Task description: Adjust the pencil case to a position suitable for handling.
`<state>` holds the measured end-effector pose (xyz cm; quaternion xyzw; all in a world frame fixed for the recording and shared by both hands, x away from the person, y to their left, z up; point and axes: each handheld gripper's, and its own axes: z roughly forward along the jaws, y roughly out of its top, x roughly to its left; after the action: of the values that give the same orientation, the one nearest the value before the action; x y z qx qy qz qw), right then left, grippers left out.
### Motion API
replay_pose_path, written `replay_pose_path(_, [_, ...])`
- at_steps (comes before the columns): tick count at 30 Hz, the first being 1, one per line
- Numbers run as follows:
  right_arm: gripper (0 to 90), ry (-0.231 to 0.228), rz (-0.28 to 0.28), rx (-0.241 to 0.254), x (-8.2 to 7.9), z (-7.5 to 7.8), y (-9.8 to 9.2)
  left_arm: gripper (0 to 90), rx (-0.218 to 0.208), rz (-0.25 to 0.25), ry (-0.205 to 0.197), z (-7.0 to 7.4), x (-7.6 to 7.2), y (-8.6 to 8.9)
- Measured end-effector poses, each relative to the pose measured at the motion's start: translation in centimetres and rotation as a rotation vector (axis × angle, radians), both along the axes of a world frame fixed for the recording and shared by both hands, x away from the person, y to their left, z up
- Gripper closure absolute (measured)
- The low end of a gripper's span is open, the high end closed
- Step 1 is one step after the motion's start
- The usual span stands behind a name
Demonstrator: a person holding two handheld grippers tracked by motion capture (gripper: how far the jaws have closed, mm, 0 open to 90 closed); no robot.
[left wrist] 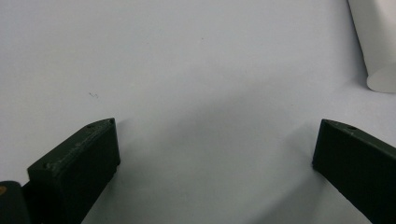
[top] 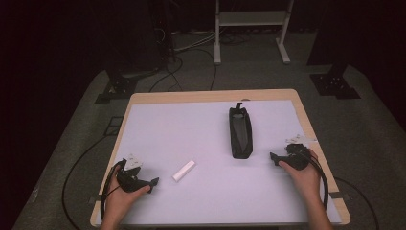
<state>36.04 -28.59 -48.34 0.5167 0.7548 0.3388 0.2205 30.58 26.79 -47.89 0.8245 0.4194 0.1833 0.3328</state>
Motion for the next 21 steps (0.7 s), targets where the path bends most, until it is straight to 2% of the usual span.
replay_pose_path(12, [19.5, 0.006, -0.002, -0.007, -0.04, 0.14, 0.09, 0.0, -0.001, 0.0, 0.0, -0.03, 0.0, 0.01])
replay_pose_path(16, [28.1, 0.009, 0.001, -0.004, -0.07, 0.43, 0.21, 0.0, -0.001, 0.0, 0.0, -0.03, 0.0, 0.02])
replay_pose_path(21, [29.9, 0.014, 0.004, 0.007, -0.01, 0.64, 0.33, 0.0, -0.001, -0.001, -0.001, -0.04, -0.01, 0.02])
